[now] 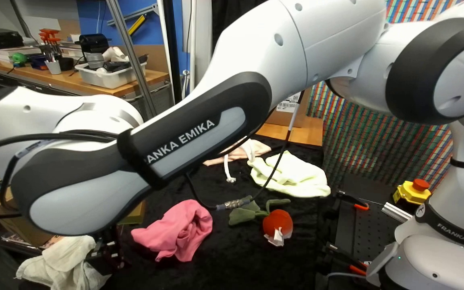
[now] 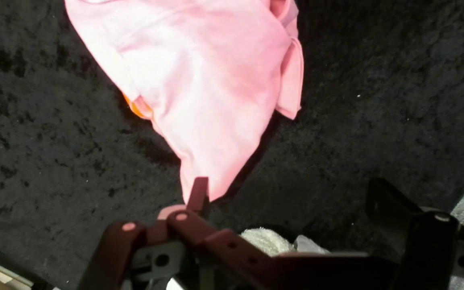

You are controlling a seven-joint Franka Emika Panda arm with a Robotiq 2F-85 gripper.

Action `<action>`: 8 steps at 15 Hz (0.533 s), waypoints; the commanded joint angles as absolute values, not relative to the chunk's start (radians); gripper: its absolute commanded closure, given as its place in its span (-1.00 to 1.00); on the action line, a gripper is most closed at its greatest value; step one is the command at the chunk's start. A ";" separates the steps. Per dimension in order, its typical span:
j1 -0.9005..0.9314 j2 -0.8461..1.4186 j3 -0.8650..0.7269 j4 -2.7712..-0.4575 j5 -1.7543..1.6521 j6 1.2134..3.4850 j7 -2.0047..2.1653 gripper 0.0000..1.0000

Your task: Pile up all the objects on the table

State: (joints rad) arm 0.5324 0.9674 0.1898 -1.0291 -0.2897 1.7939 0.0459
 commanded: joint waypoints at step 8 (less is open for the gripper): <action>0.469 0.855 0.241 -1.204 -0.267 1.882 0.007 -1.00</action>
